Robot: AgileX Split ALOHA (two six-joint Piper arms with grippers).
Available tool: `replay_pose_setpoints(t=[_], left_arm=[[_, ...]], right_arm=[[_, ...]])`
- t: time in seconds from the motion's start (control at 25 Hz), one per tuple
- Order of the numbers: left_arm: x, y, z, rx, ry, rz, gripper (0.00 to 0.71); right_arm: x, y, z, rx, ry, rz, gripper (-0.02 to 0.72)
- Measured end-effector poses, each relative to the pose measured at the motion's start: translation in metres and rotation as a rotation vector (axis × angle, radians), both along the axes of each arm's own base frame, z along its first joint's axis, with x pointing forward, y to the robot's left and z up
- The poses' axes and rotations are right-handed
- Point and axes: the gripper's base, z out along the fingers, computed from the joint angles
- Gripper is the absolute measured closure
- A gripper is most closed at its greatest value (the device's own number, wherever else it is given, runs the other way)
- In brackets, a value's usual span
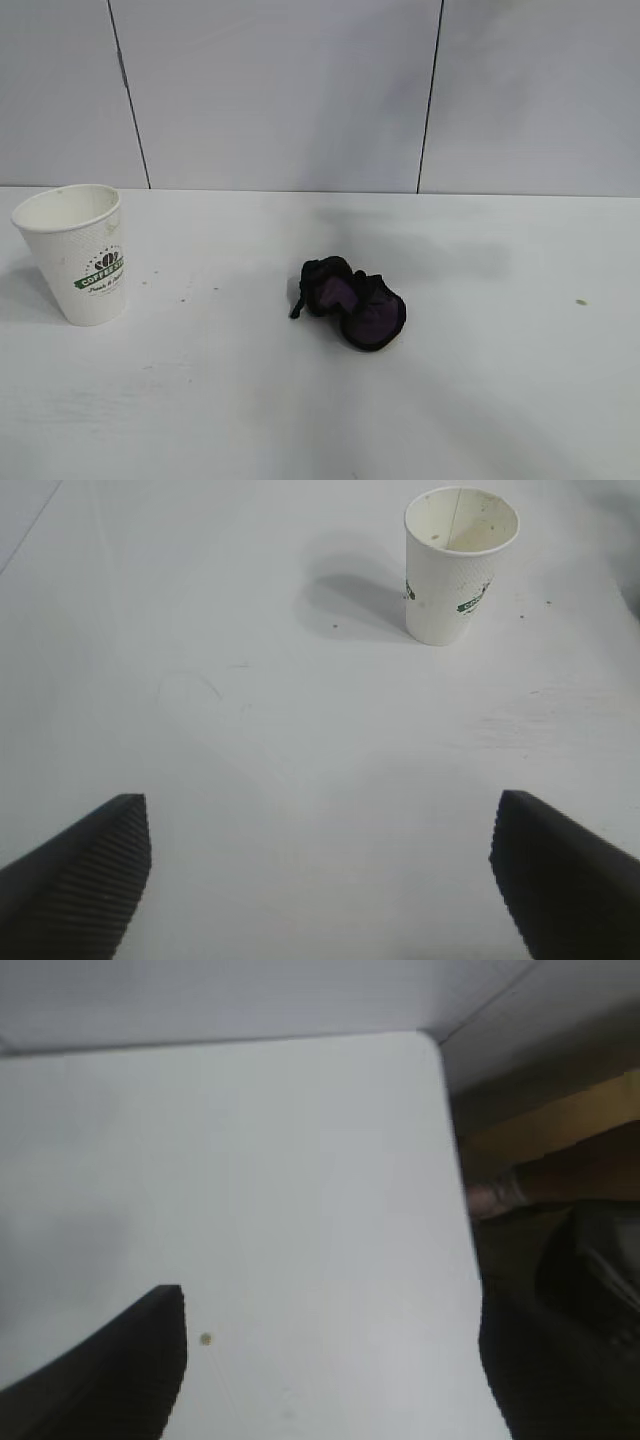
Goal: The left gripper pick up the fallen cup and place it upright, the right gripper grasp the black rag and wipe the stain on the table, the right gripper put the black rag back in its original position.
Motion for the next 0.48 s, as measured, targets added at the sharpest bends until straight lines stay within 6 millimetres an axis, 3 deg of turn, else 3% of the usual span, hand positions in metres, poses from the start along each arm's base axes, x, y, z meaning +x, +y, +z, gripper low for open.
replay_pose_setpoints(t=[0.12, 0.24, 0.36, 0.48], left_arm=[[0.000, 0.000, 0.000, 0.000, 0.000, 0.000, 0.046], [0.000, 0.000, 0.000, 0.000, 0.000, 0.000, 0.046], [0.000, 0.000, 0.000, 0.000, 0.000, 0.000, 0.046], [0.000, 0.000, 0.000, 0.000, 0.000, 0.000, 0.046]], right_arm=[[-0.067, -0.004, 0.049, -0.015, -0.162, -0.021, 0.146], [-0.137, 0.004, 0.084, 0.021, -0.333, 0.018, 0.146], [-0.208, 0.015, 0.099, 0.072, -0.475, 0.099, 0.146], [-0.270, 0.027, 0.085, 0.123, -0.545, 0.190, 0.146]])
